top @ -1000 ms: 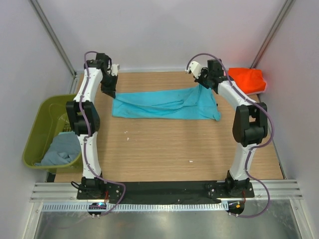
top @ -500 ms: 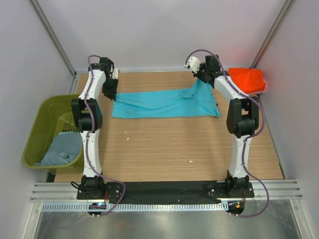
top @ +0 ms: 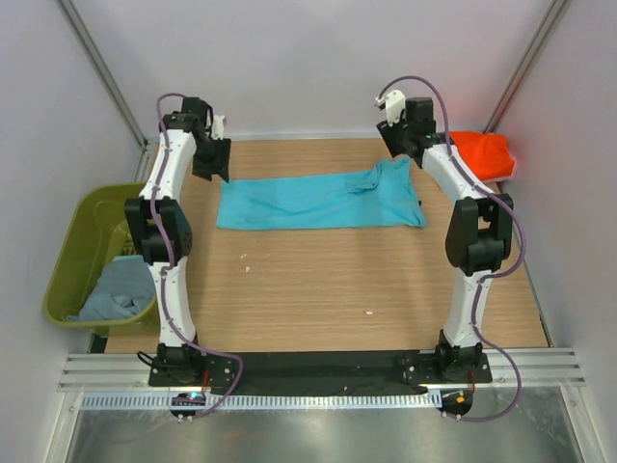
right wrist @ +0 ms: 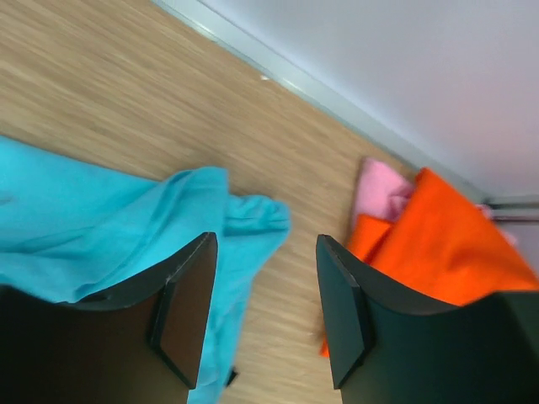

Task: Fold and stack the t-shirts
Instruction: Fold the tshirt

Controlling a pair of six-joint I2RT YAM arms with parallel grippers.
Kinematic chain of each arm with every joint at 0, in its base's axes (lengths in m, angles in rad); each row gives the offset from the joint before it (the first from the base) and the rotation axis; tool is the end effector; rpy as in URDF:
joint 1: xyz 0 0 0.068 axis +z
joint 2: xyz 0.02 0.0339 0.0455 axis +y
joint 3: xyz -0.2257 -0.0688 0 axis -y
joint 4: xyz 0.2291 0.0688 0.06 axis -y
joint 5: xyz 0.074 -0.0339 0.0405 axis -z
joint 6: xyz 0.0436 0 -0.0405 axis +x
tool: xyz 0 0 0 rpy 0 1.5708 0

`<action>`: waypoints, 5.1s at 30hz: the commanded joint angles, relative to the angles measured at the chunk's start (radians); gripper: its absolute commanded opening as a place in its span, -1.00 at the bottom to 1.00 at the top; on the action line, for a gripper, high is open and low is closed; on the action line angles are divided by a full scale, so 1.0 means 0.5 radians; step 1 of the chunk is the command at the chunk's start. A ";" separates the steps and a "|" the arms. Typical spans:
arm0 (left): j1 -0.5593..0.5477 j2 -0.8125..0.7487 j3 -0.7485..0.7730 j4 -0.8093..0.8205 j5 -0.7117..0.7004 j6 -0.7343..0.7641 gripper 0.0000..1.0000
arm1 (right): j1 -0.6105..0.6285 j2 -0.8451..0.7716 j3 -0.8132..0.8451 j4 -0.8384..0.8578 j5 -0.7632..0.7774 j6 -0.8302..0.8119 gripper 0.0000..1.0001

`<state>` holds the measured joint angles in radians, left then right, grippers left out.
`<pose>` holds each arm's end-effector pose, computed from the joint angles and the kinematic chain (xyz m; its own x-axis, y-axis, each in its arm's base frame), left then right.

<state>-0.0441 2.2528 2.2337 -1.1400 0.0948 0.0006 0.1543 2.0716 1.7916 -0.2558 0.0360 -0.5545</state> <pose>0.4388 -0.0235 0.2367 -0.9155 0.0410 -0.4002 0.0823 0.9928 -0.0865 0.4609 0.0701 0.2458 -0.3641 -0.5891 -0.7213 -0.3702 0.8023 -0.4684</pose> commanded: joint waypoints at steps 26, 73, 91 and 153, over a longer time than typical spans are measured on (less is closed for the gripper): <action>-0.136 0.326 -0.231 0.004 0.580 -0.062 -0.03 | -0.029 0.326 0.150 -0.731 -0.624 0.738 -0.07; -0.252 -0.088 -0.862 0.323 0.124 0.275 0.99 | -0.017 0.458 0.233 -0.673 -0.247 0.968 0.08; -0.792 -0.594 -1.648 0.485 -0.051 0.235 0.99 | 0.017 1.189 1.467 -0.459 -0.167 1.189 0.25; -2.053 -0.272 -1.117 -0.005 0.056 0.324 -1.00 | 0.143 0.898 1.473 -0.485 -0.044 1.290 0.27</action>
<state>-1.0584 2.1273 1.6531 -1.1233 0.1024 0.1711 0.2722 2.6785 2.5397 -0.4637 -0.0147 0.0338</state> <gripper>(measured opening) 0.008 0.636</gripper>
